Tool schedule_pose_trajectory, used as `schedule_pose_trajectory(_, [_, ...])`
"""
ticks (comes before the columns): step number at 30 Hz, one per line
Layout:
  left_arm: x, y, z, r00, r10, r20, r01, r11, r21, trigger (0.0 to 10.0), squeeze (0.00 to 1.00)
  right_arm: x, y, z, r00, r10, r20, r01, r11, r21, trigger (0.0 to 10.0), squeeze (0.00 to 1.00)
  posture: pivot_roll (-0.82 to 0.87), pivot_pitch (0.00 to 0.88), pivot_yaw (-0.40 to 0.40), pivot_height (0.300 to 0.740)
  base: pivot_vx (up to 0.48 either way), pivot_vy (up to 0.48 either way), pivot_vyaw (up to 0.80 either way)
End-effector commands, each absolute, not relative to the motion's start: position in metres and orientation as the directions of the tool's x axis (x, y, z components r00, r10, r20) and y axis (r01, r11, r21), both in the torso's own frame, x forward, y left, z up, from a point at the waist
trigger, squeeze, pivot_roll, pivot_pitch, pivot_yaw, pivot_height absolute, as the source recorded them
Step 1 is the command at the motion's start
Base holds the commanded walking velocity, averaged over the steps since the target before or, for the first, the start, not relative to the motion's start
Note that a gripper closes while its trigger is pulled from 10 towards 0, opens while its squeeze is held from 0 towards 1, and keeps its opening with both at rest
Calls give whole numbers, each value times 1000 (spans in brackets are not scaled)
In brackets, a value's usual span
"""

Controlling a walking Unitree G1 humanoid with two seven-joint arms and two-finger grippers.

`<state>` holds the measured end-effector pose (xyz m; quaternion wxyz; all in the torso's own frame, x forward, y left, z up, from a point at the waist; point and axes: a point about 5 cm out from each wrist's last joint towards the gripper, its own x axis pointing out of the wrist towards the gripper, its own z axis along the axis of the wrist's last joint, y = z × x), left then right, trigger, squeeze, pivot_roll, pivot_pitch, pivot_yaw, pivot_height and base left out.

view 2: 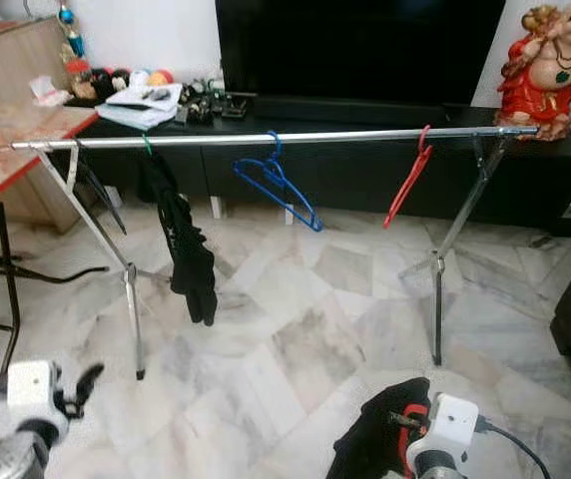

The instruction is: Hang hanger

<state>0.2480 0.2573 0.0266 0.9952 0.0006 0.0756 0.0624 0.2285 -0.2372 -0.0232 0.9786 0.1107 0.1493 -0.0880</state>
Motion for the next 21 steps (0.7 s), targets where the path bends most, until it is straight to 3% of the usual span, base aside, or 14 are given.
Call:
schedule_pose_trajectory(1, [235,248,16,977,100,-187,-95,995,37,10000,0,231,-242,-17,947,-162,-276,216,960,179,10000,0,-75,0,54,740,0,0,0])
schedule_pose_trajectory(15, [208,227,27,982,35,-187,-23,998,65,10000,0,239,-264,18,979,-186,-88,195,975,105,10000,0,-42,0,13,740,0,0,0])
schedule_pose_trajectory(21, [205,221,30,980,31,-195,-21,999,50,10000,0,238,-249,33,997,-69,-33,70,996,52,10000,0,-51,0,10,740,0,0,0])
